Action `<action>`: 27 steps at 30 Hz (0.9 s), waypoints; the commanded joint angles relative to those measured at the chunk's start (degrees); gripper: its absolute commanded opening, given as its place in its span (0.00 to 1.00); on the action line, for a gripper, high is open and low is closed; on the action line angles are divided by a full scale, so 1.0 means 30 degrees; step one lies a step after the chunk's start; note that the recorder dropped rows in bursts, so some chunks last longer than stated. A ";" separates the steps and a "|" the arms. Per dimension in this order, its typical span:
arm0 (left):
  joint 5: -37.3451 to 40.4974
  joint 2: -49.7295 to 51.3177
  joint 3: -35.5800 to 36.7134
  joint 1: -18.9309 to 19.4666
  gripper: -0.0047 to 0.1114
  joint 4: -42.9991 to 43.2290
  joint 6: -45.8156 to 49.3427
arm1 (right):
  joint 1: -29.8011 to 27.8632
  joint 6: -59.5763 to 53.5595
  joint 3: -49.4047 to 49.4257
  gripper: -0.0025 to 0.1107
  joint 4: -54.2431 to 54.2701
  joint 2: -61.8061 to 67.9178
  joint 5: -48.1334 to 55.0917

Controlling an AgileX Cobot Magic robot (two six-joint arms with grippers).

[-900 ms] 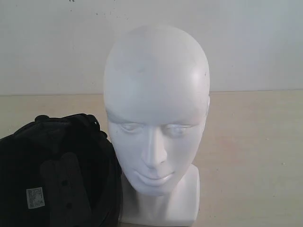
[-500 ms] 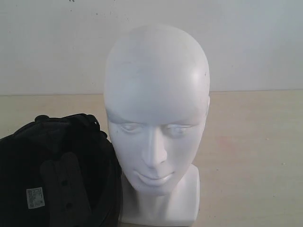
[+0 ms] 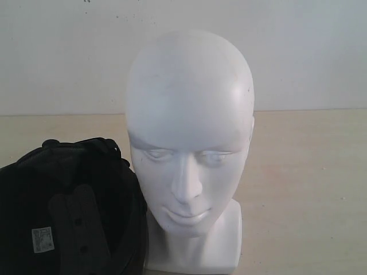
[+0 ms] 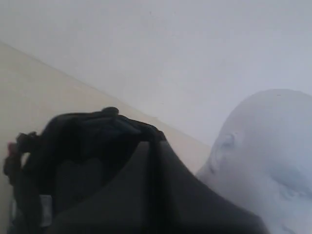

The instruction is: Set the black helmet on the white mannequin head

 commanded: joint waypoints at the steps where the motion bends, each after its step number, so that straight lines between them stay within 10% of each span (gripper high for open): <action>1: 0.1387 0.0000 -0.0134 -0.0094 0.08 -0.4916 0.3139 | 0.0039 -0.0065 -0.0020 0.02 -0.0109 -0.0079 -0.0088; 4: 0.4420 0.0387 -0.0134 -0.0094 0.08 -0.8147 1.0313 | 0.0039 -0.0065 -0.0020 0.02 -0.0109 -0.0079 -0.0088; 12: 0.7475 0.7256 -0.0511 -0.0047 0.08 -1.1024 1.5442 | 0.0039 -0.0063 -0.0020 0.02 -0.0109 -0.0079 -0.0176; 19: 1.1080 1.3621 -0.2770 -0.0047 0.59 -1.2100 2.3549 | 0.0039 -0.0063 -0.0020 0.02 -0.0109 -0.0079 -0.0176; 27: 0.8363 1.6744 -0.2852 -0.2948 0.58 -1.0618 3.0453 | 0.0039 -0.0030 -0.0020 0.02 -0.0109 -0.0079 -0.0184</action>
